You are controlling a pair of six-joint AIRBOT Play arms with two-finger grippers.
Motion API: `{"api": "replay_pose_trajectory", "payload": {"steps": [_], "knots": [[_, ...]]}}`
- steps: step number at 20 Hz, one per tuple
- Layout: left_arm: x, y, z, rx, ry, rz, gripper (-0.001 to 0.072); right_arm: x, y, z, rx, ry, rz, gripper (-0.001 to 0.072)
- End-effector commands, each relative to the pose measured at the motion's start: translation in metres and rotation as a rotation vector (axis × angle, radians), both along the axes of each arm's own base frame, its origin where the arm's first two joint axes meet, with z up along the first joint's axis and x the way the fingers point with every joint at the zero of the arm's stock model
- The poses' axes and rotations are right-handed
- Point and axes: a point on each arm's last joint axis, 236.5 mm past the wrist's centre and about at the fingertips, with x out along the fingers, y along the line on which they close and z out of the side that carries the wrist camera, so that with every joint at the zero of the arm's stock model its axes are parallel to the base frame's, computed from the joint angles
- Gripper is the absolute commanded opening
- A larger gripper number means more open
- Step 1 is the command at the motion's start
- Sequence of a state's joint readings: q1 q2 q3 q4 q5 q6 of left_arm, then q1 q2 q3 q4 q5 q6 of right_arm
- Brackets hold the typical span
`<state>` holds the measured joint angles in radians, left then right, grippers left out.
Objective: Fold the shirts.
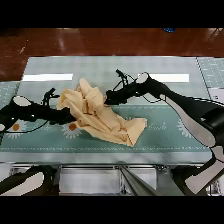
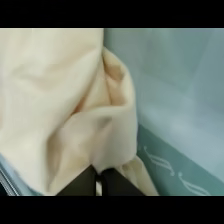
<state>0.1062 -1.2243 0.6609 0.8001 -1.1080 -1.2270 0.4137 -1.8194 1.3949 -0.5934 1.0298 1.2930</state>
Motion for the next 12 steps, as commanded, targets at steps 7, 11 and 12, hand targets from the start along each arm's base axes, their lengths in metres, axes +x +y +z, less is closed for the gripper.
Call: {"api": "replay_pose_trajectory", "payload": {"steps": [7, 11, 12], "knots": [[0.127, 0.006, 0.300, -0.309, -0.709, 0.157, 0.0025, 0.055, -0.140, 0.260, -0.190, -0.596, -0.130, 0.0020], [0.098, 0.001, 0.464, -0.264, -1.106, 0.073, 0.0025, -0.009, -0.186, 0.393, -0.305, -0.908, -0.157, 0.0020], [0.082, -0.003, 0.497, -0.248, -1.196, 0.050, 0.0025, -0.029, -0.200, 0.420, -0.331, -0.977, -0.186, 0.0020]]}}
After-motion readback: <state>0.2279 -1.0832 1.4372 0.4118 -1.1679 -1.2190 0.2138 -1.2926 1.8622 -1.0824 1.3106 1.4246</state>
